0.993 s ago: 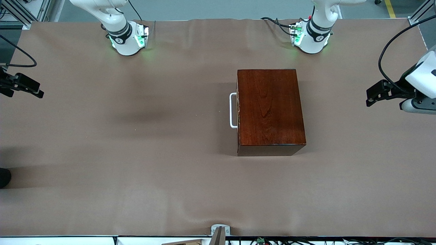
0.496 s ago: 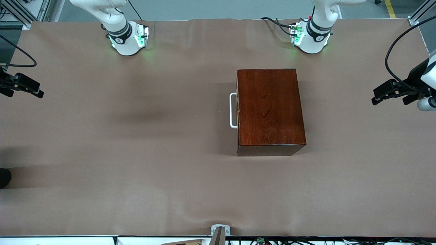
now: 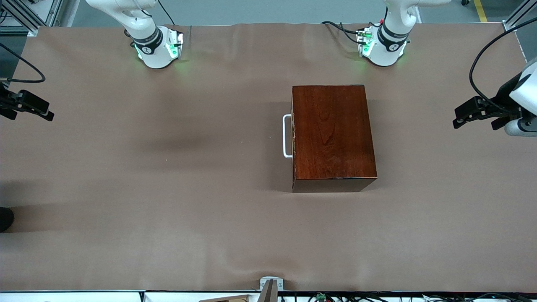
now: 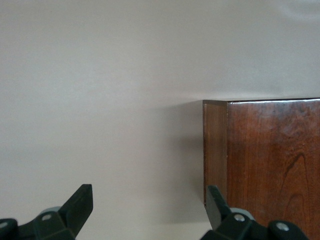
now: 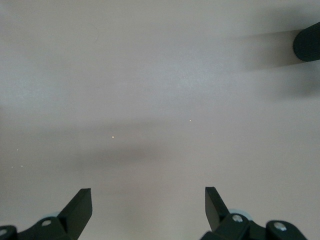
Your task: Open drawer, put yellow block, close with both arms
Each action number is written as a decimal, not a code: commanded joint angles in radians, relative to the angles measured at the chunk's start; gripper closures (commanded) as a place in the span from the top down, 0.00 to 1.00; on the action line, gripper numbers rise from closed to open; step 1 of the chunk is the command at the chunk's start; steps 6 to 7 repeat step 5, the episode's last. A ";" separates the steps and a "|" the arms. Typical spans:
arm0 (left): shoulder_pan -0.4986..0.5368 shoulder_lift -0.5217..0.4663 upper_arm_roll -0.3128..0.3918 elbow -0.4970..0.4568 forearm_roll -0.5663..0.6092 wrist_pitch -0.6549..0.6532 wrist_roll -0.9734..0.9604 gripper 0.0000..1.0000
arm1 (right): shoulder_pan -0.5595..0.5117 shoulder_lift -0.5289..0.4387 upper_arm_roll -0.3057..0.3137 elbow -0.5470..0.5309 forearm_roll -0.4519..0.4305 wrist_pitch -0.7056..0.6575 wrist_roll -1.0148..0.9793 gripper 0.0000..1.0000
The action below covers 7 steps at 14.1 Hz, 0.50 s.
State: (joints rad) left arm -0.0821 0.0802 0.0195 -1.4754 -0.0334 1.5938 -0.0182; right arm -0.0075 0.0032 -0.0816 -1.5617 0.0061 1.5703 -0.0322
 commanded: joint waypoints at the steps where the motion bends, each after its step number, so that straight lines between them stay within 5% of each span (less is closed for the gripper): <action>1: -0.001 -0.028 -0.001 -0.025 -0.002 0.005 0.018 1.00 | -0.005 0.009 0.003 0.020 -0.011 -0.006 -0.002 1.00; 7: -0.002 -0.025 -0.001 -0.025 0.000 0.005 0.018 1.00 | -0.005 0.009 0.003 0.020 -0.011 -0.006 -0.002 1.00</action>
